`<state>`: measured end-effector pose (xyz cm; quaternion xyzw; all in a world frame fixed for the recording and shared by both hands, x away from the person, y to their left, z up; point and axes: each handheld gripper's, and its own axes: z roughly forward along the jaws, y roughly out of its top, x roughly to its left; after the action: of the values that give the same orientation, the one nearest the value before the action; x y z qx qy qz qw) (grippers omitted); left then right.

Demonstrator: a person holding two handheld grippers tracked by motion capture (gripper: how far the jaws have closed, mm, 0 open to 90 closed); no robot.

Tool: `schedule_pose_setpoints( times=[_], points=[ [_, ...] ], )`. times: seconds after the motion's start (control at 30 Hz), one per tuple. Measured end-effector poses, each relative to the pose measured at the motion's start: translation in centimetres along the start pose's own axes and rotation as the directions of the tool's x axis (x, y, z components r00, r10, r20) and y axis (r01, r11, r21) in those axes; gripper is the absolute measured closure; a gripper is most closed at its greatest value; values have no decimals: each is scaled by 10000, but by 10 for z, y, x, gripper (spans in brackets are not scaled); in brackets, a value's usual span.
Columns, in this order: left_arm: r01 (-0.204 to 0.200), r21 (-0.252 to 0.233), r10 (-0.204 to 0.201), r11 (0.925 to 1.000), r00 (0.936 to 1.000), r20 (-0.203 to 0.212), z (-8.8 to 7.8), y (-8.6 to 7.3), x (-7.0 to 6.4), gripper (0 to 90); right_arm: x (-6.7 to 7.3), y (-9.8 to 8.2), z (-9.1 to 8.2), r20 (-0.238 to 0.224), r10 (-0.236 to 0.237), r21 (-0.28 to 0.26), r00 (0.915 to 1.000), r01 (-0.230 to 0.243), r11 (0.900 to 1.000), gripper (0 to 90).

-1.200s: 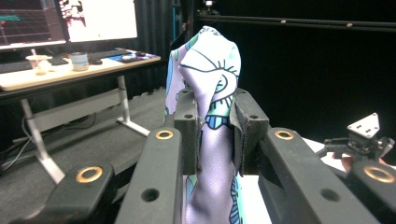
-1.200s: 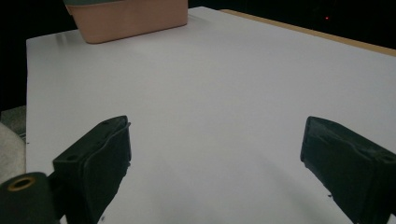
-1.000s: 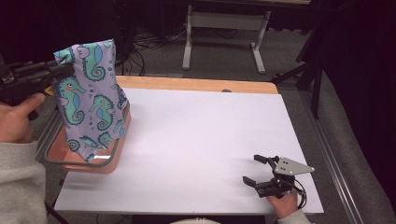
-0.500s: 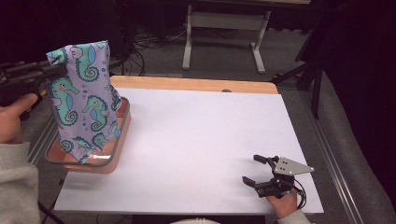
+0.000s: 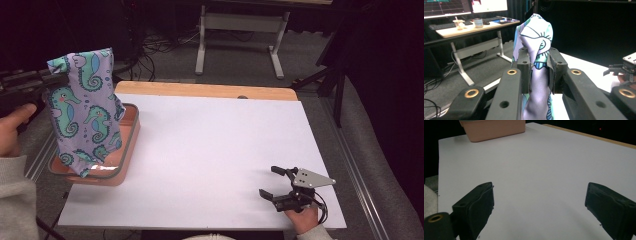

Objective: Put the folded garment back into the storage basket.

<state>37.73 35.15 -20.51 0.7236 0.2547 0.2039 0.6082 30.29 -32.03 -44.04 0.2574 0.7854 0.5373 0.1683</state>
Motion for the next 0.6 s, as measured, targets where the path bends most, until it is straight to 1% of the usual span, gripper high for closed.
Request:
schedule_pose_setpoints(
  times=[0.03,0.13,0.43,0.6],
  points=[
    [-70,41,70,10000,10000,11,0,-1,0,751,0,0,0,12,9,-2,10000,-9,10000,89],
    [-5,84,4,10000,9999,162,2,-5,0,751,0,0,0,1,9,2,10000,-9,10000,89],
    [301,380,-322,9988,9979,563,9,-22,1,751,0,0,0,-20,-2,20,10000,2,10000,90],
    [454,525,-490,9976,9964,687,10,-27,3,750,0,0,0,-24,3,32,10000,-3,10000,90]
  ],
)
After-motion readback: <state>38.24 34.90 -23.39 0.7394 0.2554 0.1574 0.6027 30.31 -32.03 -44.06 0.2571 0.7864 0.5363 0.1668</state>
